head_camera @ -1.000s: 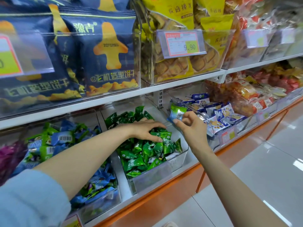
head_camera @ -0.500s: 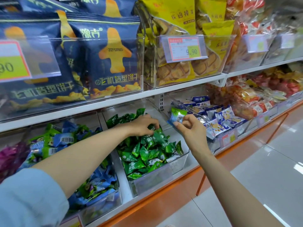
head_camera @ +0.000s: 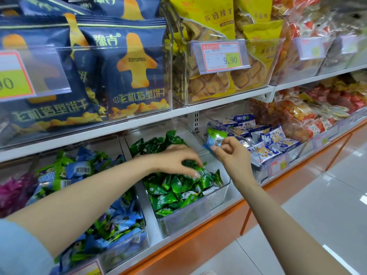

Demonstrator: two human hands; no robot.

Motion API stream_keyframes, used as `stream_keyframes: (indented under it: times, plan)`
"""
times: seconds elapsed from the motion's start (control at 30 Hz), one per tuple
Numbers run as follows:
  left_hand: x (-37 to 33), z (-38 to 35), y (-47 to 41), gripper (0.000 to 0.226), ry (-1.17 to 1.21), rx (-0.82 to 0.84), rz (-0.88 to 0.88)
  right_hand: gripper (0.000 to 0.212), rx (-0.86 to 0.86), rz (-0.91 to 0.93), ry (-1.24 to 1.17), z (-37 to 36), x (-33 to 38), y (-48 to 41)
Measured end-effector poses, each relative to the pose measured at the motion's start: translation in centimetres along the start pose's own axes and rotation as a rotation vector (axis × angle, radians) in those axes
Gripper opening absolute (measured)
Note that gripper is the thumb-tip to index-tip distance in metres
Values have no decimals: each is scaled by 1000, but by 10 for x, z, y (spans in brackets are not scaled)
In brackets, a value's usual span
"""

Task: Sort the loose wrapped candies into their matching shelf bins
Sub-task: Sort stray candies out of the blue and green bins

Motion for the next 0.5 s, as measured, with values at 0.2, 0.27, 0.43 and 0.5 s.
stream_keyframes:
  times: [0.2,0.27,0.43,0.5]
  plan:
    - [2,-15,-6,51,-344,169,0,31,9,6,-7,0,-2,1]
    - [4,-13,-8,48,-376,179,14,31,13,11,2,0,-3,1]
    - [23,1,-1,43,-435,145,103,31,30,18,17,3,-6,1]
    - [33,5,3,43,-426,102,150,31,31,20,20,3,-5,1]
Point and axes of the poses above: each hand's wrist, its own y-axis away from the middle knuckle, its own z-axis out of the back of the hand, x = y × z, the point moved 2 cm from there along -y, towards the middle knuckle, and after that the axes turned 2 degrees about -y, right-handed, at the moved point
